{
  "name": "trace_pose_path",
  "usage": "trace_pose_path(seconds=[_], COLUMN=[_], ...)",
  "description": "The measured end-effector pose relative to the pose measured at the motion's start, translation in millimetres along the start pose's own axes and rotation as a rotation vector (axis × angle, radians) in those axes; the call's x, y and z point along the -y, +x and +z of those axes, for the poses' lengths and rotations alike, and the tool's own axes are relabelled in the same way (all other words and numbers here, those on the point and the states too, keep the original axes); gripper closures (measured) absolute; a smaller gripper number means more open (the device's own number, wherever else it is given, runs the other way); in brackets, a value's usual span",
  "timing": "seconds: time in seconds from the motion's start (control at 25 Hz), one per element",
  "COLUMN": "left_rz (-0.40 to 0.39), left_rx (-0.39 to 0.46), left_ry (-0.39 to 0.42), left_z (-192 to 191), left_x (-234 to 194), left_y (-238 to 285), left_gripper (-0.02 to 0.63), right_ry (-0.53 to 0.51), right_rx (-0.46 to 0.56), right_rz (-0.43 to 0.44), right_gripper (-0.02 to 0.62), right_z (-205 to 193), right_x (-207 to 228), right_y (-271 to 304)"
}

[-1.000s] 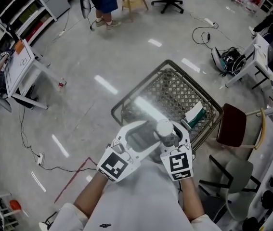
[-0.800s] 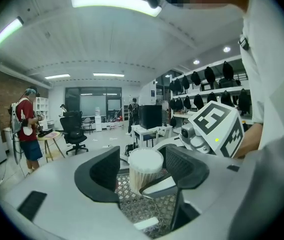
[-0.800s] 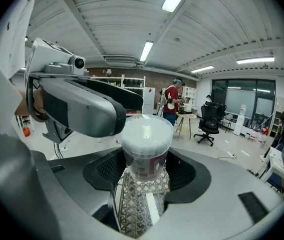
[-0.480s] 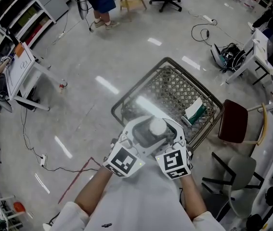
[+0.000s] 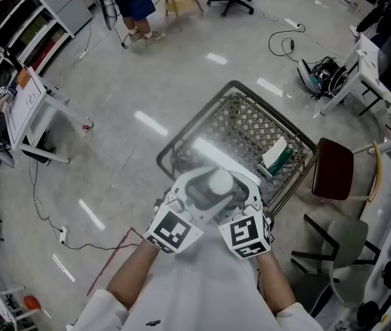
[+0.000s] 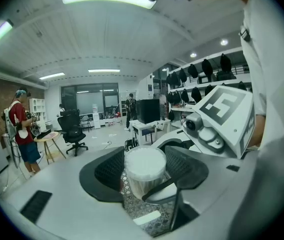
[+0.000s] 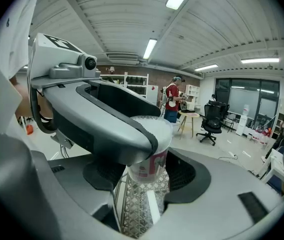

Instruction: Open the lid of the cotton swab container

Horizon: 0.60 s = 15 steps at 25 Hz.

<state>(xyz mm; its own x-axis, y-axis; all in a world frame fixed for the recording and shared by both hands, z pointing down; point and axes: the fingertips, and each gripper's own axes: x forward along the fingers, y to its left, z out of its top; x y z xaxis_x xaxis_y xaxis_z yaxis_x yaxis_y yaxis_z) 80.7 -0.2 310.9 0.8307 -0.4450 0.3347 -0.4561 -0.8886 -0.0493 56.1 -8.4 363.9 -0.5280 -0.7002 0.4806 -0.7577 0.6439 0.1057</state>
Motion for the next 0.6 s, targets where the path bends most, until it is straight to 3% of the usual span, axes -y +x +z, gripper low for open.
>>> trace_pose_path(seconds=[0.6], left_rz=[-0.054], left_rx=[0.017], left_ry=[-0.106], left_z=[-2.9], left_x=[-5.1], left_y=[-8.2], left_gripper=[0.357], right_ry=[-0.033], right_rx=[0.014], right_rz=[0.01], right_gripper=[0.356], right_z=[2.6], right_x=[-6.6], right_y=[0.2])
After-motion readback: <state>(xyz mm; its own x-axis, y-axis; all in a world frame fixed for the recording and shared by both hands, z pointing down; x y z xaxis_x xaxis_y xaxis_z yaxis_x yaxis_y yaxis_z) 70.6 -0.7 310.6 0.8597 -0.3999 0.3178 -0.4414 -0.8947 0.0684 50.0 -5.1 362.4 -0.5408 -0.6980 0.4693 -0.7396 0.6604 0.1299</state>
